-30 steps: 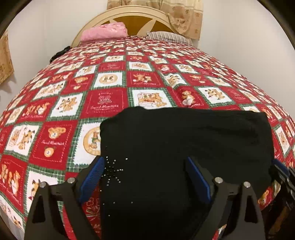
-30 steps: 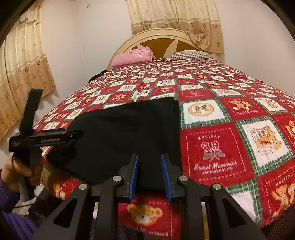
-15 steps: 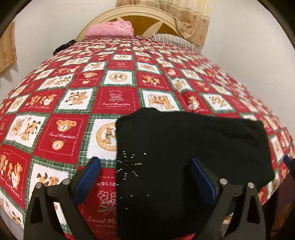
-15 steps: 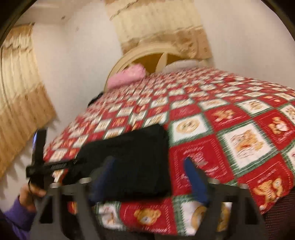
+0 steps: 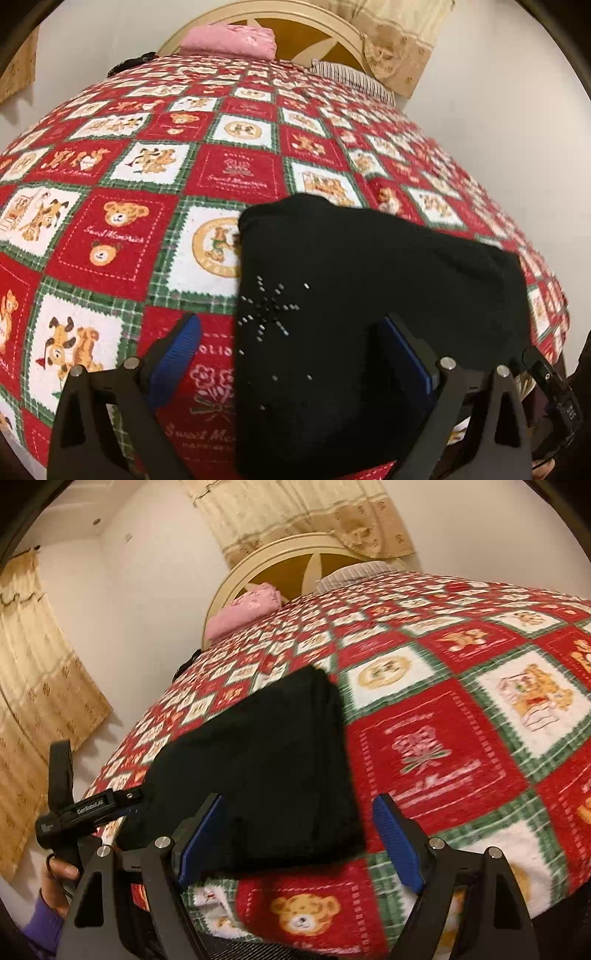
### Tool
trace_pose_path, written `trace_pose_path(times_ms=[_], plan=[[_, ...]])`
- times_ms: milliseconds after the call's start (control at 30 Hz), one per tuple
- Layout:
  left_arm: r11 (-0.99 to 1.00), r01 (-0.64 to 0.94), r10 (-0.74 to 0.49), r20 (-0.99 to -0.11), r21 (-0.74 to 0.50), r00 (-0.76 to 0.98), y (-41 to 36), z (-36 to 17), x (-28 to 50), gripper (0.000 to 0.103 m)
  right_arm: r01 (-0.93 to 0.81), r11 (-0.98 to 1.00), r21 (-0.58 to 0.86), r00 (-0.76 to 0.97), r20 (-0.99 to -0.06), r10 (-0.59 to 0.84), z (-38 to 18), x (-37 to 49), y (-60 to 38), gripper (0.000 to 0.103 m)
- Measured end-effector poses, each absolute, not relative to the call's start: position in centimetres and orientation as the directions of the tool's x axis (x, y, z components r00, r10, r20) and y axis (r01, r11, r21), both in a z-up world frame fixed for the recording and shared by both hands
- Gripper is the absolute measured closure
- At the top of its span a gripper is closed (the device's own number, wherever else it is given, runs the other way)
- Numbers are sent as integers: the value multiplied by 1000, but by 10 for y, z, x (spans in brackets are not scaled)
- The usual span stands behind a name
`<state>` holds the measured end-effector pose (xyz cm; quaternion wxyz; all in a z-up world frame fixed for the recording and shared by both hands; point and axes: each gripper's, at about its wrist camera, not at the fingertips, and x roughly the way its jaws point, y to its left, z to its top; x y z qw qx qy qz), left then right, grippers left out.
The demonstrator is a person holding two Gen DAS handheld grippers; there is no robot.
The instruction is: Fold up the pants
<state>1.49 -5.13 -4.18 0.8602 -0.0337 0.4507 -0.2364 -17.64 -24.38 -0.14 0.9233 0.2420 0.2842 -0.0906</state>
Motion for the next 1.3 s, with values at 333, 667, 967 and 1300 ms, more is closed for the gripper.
trace_pose_path(times_ms=[333, 667, 967, 1300], plan=[[897, 384, -401, -768, -219, 499, -61, -43, 4, 11, 370, 923, 102, 726, -652, -219, -4, -158, -212, 43], [882, 428, -425, -725, -198, 541, -66, -29, -3, 78, 332, 940, -78, 722, -620, -306, 12, -153, -182, 71], [881, 431, -442, -661, -194, 607, -57, 1, -1, 89, 271, 942, -198, 815, -474, -334, 54, -139, -134, 73], [939, 293, -341, -587, -180, 734, 10, 34, 44, 90, 89, 976, -201, 901, -402, -165, 86, -68, -80, 74]])
